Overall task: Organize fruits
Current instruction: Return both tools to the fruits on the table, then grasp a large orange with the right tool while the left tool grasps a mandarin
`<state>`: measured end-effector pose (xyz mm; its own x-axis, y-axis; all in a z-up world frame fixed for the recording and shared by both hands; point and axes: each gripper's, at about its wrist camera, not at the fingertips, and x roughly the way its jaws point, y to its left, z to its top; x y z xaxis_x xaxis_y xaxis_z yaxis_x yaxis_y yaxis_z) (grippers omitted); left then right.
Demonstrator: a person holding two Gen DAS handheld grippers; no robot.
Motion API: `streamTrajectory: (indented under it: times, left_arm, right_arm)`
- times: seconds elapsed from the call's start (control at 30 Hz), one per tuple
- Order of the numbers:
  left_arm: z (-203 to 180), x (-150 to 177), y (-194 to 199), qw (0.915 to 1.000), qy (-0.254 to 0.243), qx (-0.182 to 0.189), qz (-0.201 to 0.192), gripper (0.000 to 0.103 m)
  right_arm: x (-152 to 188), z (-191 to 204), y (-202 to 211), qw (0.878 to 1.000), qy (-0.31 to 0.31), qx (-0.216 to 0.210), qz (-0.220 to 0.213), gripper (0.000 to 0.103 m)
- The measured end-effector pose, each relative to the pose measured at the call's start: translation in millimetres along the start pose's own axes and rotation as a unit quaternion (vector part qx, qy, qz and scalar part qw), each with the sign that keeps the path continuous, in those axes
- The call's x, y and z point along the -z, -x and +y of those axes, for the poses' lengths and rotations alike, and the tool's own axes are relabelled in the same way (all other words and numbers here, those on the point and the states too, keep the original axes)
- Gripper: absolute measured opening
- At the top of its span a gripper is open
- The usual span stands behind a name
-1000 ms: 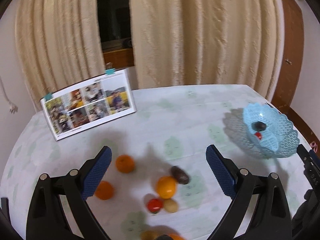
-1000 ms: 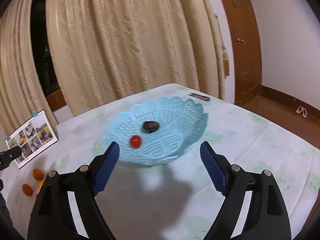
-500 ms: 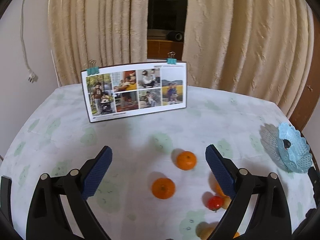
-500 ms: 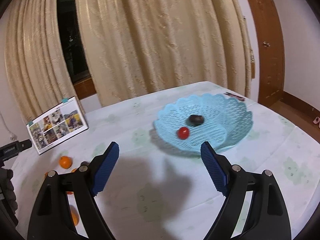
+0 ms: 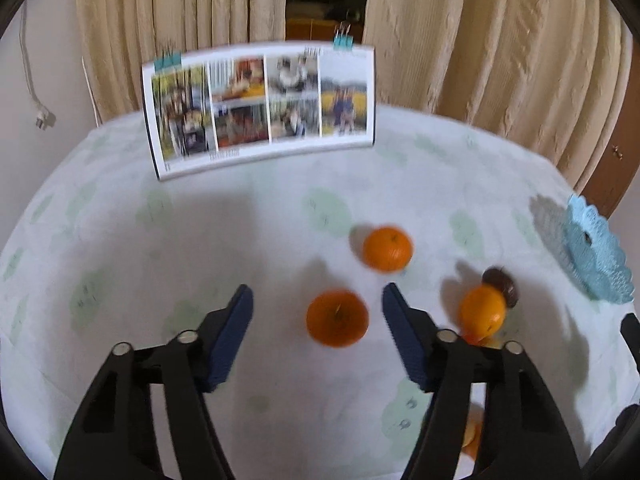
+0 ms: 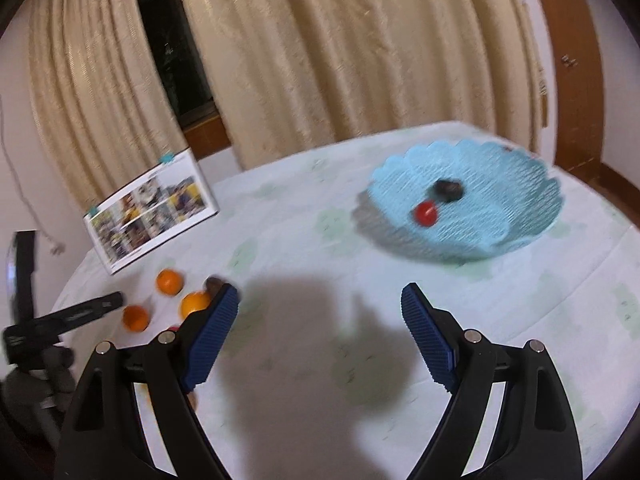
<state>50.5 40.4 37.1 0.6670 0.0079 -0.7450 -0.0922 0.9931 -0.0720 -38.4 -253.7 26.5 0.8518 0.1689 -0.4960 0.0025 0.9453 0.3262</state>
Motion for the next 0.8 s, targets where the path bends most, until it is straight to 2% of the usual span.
streamTrajectory:
  times: [0.03,0.2,0.37,0.4,0.47,0.67,0.8]
  left_arm:
    - [1,2,-4,1.0,0.002,0.002,0.006,0.059]
    - [-1,8,-16,0.9996,-0.002,0.024,0.017,0.058]
    - [-6,11,-20,0.9989,-0.01,0.038,0.026,0.056]
    - [-6,11,-22,0.9988,-0.009,0.039,0.029,0.054]
    - [-6,11,-26,0.9987,-0.007,0.038,0.034,0.042]
    - [0,11,-28,0.9983,0.006,0.044,0.037,0.04]
    - [-1,8,-14,0.9989,0.004,0.044,0.016,0.04]
  right_arm:
    - [2,4,0,1.0,0.004,-0.013,0.008,0.085]
    - [12,30,2,0.996,0.034,-0.077,0.04,0.085]
    - [28,60,2,0.982,0.063,-0.155,0.085,0.085]
    - [31,63,1,0.98,0.067,-0.162,0.091,0.085]
    - [38,71,-2,0.976,0.076,-0.172,0.106,0.085]
    - [52,83,-12,0.969,0.092,-0.182,0.139,0.085]
    - [57,91,-15,0.966,0.113,-0.179,0.146,0.085]
